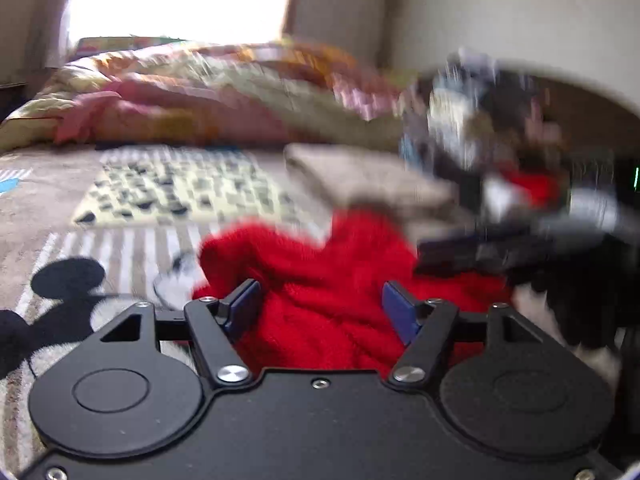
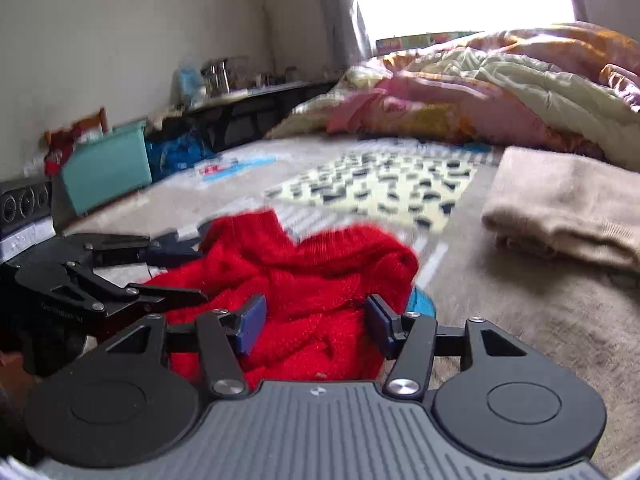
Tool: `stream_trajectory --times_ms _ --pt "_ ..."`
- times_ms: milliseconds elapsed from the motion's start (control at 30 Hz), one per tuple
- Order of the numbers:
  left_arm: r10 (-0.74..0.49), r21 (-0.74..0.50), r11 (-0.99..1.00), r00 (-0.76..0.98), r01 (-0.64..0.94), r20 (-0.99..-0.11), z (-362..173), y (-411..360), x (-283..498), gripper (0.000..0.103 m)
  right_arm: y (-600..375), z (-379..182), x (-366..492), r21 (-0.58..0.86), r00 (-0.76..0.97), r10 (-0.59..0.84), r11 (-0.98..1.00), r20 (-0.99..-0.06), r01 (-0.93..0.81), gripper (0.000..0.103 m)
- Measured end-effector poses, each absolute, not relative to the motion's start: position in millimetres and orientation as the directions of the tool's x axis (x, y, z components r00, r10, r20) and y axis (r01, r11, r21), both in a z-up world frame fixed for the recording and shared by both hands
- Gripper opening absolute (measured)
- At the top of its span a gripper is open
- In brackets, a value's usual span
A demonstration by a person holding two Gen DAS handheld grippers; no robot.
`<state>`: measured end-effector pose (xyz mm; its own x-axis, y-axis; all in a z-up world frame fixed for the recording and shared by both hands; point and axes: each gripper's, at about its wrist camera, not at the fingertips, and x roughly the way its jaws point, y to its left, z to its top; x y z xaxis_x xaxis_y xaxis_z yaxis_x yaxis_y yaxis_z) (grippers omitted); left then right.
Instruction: Fold clothes
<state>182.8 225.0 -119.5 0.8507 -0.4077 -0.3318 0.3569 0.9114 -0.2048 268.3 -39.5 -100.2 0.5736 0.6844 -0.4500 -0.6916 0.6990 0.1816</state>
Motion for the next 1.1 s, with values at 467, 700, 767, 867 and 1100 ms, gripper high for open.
stream_trajectory --times_ms 467,700,767,867,1100 --pt "-0.373 -0.177 0.926 0.873 0.332 -0.313 -113 218 200 0.069 -19 -98 274 0.117 0.615 0.587 0.766 -0.526 -0.632 0.058" --pt "-0.356 -0.108 0.932 0.815 0.346 -0.457 -137 207 216 0.070 -17 -128 297 0.189 0.585 0.614 0.758 -0.530 -0.624 0.067" --pt "-0.371 -0.138 0.927 0.808 0.348 -0.457 -140 211 217 0.071 -29 -147 304 0.328 0.545 0.657 0.744 -0.522 -0.583 0.072" --pt "-0.377 -0.148 0.925 0.809 0.349 -0.451 -142 214 217 0.072 -26 -146 305 0.314 0.536 0.651 0.744 -0.538 -0.589 0.072" --pt "-0.362 -0.069 0.931 0.878 0.359 -0.314 -109 201 176 0.071 -34 -98 250 0.042 0.726 0.575 0.793 -0.378 -0.607 0.070"
